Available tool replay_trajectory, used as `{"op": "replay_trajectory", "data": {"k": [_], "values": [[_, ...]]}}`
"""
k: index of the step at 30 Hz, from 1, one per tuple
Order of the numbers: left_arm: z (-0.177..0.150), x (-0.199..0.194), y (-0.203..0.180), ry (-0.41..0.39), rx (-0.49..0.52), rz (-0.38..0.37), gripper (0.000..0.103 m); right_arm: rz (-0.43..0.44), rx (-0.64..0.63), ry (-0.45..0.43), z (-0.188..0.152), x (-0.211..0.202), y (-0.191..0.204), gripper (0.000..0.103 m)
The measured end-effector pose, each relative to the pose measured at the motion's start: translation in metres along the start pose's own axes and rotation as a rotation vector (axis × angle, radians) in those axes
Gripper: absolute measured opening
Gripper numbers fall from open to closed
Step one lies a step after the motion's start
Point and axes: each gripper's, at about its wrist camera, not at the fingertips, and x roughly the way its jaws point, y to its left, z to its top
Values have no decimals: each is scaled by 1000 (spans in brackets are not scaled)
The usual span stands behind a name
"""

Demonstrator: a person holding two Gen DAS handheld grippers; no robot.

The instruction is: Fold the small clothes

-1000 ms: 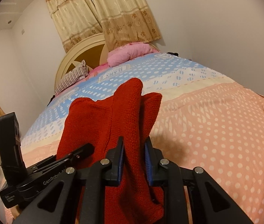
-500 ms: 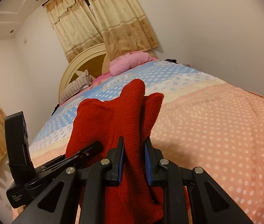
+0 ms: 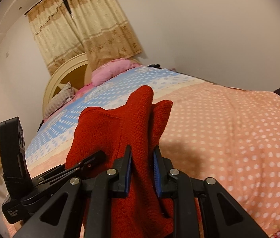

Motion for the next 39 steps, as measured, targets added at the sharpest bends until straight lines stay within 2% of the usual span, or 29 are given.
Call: {"op": "replay_trajectory", "data": {"k": [8, 15, 20, 25, 31, 35, 37, 39], "values": [[12, 42, -28, 30, 54, -27, 32, -82, 53, -35, 11, 3, -48, 19], [18, 78, -56, 20, 111, 25, 32, -165, 57, -59, 21, 32, -83, 19], [13, 105, -49, 65, 103, 85, 33, -231, 43, -2, 26, 65, -110, 19], [6, 114, -48, 90, 92, 93, 38, -270, 23, 68, 14, 91, -132, 19], [9, 130, -57, 140, 114, 150, 44, -278, -12, 69, 11, 101, -137, 19], [17, 143, -41, 205, 29, 131, 56, -269, -9, 95, 14, 106, -138, 19], [20, 148, -28, 243, -48, 92, 61, -261, 1, 100, 14, 106, -140, 19], [22, 152, -23, 259, -74, 65, 63, -256, 7, 108, 15, 107, -140, 19]]}}
